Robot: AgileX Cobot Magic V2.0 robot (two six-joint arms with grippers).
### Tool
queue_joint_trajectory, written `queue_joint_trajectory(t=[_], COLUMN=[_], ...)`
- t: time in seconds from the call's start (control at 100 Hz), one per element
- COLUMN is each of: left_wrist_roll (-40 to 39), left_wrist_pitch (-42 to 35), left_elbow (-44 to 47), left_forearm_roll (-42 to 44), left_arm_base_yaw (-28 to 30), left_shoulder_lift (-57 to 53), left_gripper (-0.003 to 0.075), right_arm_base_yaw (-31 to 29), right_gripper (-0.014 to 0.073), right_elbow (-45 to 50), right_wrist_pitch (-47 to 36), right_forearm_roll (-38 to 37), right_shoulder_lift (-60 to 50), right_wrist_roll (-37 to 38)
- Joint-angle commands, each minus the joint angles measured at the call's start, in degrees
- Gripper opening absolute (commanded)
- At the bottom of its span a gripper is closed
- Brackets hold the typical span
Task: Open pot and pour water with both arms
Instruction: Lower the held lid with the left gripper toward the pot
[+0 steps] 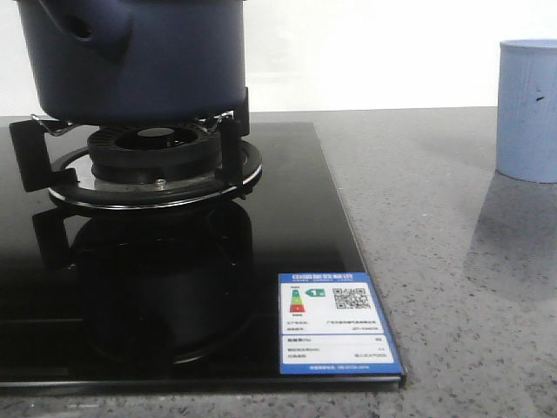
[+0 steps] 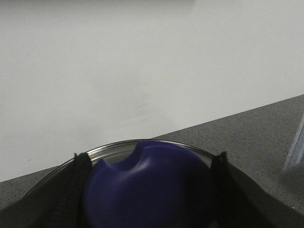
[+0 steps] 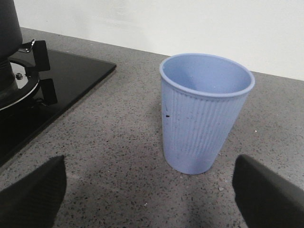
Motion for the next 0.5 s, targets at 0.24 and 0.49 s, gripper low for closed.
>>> queue_joint_trajectory(t=[0.24, 0.49], left_wrist_roll=[-0.21, -0.21], left_wrist_pitch=[-5.17, -3.29], left_elbow=[-2.12, -2.12], left_forearm_roll=[-0.02, -0.02], left_arm_base_yaw=[-0.45, -0.45], left_shoulder_lift=[-0.75, -2.09], left_gripper=[0.0411, 0.0411], right_arm_base_yaw=[-0.18, -0.18], right_gripper=[0.0641, 0.0641], right_elbow=[-1.42, -1.42], right_wrist_pitch=[-0.78, -0.87], right_forearm_roll=[1.28, 1.28], right_shoulder_lift=[-0.12, -0.12], right_wrist_roll=[0.17, 0.17])
